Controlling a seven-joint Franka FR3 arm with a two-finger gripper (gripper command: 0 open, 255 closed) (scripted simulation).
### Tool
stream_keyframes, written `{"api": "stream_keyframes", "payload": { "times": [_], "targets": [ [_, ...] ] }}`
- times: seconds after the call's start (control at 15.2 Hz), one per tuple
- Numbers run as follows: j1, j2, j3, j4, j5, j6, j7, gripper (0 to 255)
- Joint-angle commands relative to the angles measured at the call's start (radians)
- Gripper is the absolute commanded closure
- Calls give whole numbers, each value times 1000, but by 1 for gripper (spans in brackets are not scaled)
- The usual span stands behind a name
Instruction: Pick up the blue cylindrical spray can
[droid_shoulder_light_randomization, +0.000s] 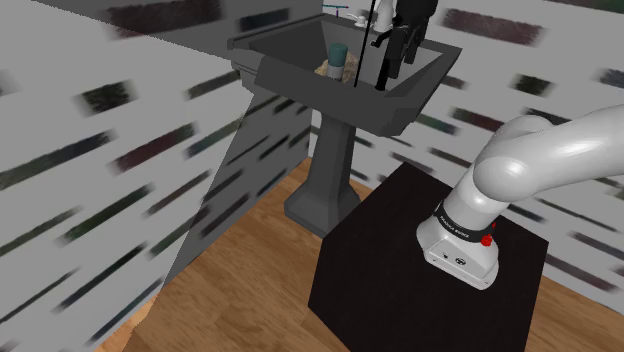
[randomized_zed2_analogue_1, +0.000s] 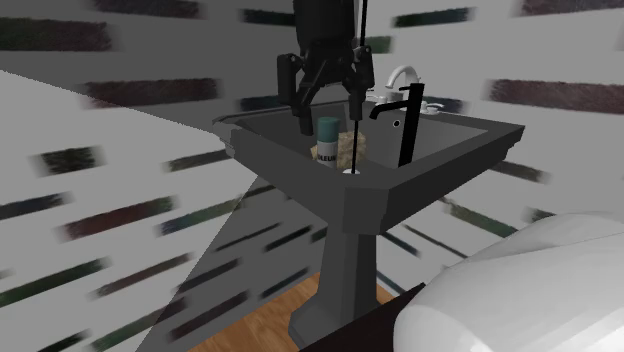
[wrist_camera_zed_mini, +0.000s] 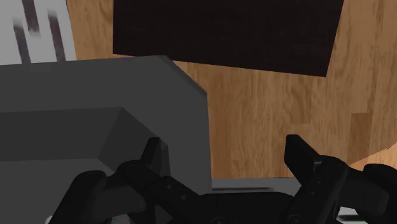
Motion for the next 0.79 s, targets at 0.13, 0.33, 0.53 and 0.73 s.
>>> {"api": "stream_keyframes", "payload": {
  "times": [0.13, 0.33, 0.53, 0.73],
  "targets": [
    [-13, 62, -27, 24, -16, 46, -26, 0],
    [-30, 158, -66, 69, -35, 109, -65, 0],
    [-43, 258, -103, 125, -46, 165, -103, 0],
    [-53, 361, -138, 193, -48, 211, -142, 0]
  ]
}}
